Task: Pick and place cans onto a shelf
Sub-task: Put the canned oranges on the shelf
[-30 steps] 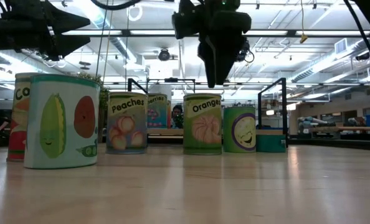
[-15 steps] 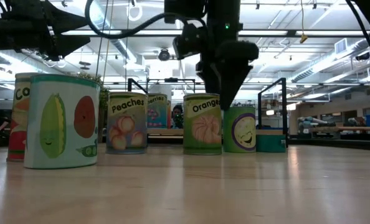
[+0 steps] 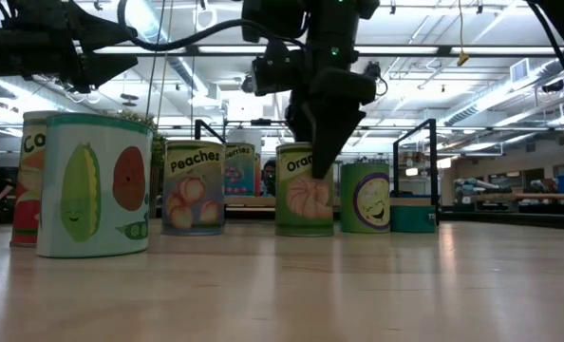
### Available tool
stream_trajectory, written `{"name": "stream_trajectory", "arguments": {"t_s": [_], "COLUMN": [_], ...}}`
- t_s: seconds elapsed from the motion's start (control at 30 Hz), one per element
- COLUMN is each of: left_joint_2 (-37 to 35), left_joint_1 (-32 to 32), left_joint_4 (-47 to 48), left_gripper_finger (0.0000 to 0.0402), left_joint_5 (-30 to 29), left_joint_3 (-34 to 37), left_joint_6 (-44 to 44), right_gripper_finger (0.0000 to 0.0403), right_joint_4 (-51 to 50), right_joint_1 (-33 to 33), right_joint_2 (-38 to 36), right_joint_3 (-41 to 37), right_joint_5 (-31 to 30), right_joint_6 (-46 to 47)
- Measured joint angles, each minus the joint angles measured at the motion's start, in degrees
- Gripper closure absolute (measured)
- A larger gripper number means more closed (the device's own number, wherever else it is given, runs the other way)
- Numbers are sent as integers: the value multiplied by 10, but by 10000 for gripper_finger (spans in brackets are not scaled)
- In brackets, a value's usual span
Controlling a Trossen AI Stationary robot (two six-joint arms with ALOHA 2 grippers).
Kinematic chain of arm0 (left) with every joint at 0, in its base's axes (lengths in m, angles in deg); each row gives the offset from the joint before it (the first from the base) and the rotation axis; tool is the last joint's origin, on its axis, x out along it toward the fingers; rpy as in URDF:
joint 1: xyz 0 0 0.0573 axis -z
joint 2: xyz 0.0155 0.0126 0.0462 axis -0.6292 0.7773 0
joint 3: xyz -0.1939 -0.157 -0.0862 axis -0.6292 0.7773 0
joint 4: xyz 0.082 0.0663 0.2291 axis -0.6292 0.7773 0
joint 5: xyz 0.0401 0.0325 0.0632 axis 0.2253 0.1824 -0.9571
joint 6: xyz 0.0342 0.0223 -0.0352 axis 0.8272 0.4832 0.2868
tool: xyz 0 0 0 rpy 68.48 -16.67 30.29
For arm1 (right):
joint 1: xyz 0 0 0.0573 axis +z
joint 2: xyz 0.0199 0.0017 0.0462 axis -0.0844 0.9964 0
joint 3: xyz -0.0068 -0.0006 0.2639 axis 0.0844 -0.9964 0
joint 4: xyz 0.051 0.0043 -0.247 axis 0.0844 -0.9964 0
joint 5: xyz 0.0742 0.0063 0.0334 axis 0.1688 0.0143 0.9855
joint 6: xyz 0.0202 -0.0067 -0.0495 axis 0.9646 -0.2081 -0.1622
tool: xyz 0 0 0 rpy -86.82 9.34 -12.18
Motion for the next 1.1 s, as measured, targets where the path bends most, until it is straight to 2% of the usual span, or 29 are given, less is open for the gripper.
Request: {"name": "stream_trajectory", "arguments": {"t_s": [0.4,0.67,0.83,0.97,1.1], "left_joint_2": [0,0,0,0,0], "left_joint_1": [0,0,0,0,0], "left_joint_4": [0,0,0,0,0], "left_gripper_finger": [10,10,10,10,10], "left_joint_5": [0,0,0,0,0], "left_joint_3": [0,0,0,0,0], "left_joint_6": [0,-1,-1,1,3], "right_gripper_finger": [33,86,82,71,77], "right_joint_4": [44,55,20,-10,-39], "right_joint_1": [-1,-16,-25,-34,-47], "right_joint_2": [0,0,0,0,0], "right_joint_3": [0,0,18,60,100], "right_joint_5": [23,58,46,17,10], "right_joint_6": [-12,-1,-14,-30,-47]}}
